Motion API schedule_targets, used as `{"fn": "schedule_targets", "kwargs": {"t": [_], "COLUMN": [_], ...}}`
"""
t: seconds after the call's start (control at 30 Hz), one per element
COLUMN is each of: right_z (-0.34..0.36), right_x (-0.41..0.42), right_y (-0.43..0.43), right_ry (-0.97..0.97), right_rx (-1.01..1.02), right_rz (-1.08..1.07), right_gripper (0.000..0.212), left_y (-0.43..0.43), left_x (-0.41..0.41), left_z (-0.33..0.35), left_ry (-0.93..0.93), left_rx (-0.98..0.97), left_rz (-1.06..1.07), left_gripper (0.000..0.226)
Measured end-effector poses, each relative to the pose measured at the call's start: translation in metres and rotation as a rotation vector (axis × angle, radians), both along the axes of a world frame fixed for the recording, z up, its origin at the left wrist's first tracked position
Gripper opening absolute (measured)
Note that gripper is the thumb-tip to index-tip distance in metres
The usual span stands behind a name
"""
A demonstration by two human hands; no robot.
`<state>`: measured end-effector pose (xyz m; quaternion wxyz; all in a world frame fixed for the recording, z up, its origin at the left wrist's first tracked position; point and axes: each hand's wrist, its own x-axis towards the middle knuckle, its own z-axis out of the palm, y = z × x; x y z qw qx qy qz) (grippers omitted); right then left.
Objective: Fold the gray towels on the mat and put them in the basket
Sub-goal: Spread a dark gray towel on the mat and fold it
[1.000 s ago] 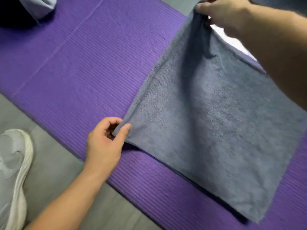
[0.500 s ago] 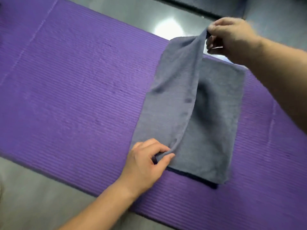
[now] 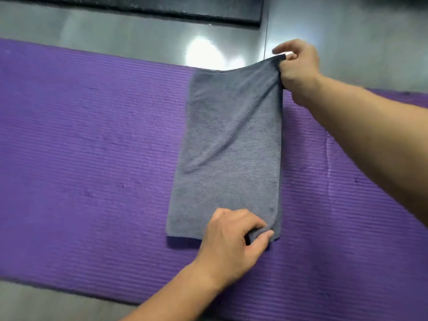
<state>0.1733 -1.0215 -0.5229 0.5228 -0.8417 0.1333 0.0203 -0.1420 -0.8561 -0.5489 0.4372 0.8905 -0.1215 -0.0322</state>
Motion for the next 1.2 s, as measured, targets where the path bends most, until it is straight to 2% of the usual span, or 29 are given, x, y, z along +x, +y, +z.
{"fn": "schedule_targets", "kwargs": {"t": [0.23,0.37,0.43,0.5,0.57,0.6,0.67,0.77,0.83,0.87,0.97,1.07,1.2], "right_z": [-0.029,-0.036,-0.03,-0.026,-0.026,-0.027,-0.027,-0.032,-0.037,-0.039,-0.041,-0.041,-0.04], "right_x": [-0.001,-0.005,-0.013,-0.031,-0.06,-0.077,-0.117,-0.174,-0.197,-0.203,-0.214,-0.22,-0.222], "right_y": [-0.01,-0.013,-0.013,-0.016,-0.022,-0.025,-0.028,-0.022,-0.017,-0.015,-0.014,-0.015,-0.006], "right_ry": [0.089,0.115,0.074,0.056,0.107,0.155,0.26,0.383,0.414,0.424,0.463,0.495,0.532], "right_rx": [-0.057,-0.098,-0.111,-0.124,-0.12,-0.095,0.008,0.142,0.094,0.062,-0.082,-0.302,-0.417], "right_rz": [-0.069,0.003,0.058,0.07,0.008,-0.032,-0.092,-0.113,-0.12,-0.118,-0.06,0.069,0.089], "right_gripper": [0.046,0.032,0.041,0.054,0.059,0.058,0.051,0.049,0.062,0.061,0.034,0.036,0.035], "left_y": [-0.022,-0.031,-0.029,-0.012,0.021,0.042,0.079,0.103,0.104,0.105,0.103,0.093,0.082], "left_x": [-0.003,-0.006,-0.001,0.019,0.053,0.074,0.114,0.151,0.164,0.169,0.179,0.193,0.216], "left_z": [-0.021,-0.022,-0.017,-0.012,-0.015,-0.017,-0.018,-0.018,-0.017,-0.018,-0.022,-0.022,-0.016], "left_ry": [0.029,0.069,0.058,-0.023,-0.097,-0.077,0.135,0.423,0.467,0.481,0.487,0.398,0.383], "left_rx": [0.11,0.175,0.116,0.069,0.162,0.247,0.349,0.246,0.192,0.167,0.104,0.028,0.008], "left_rz": [-0.003,-0.072,-0.117,-0.043,0.181,0.302,0.473,0.557,0.554,0.552,0.556,0.596,0.612], "left_gripper": [0.019,0.024,0.034,0.04,0.043,0.045,0.049,0.051,0.046,0.042,0.036,0.037,0.046]}}
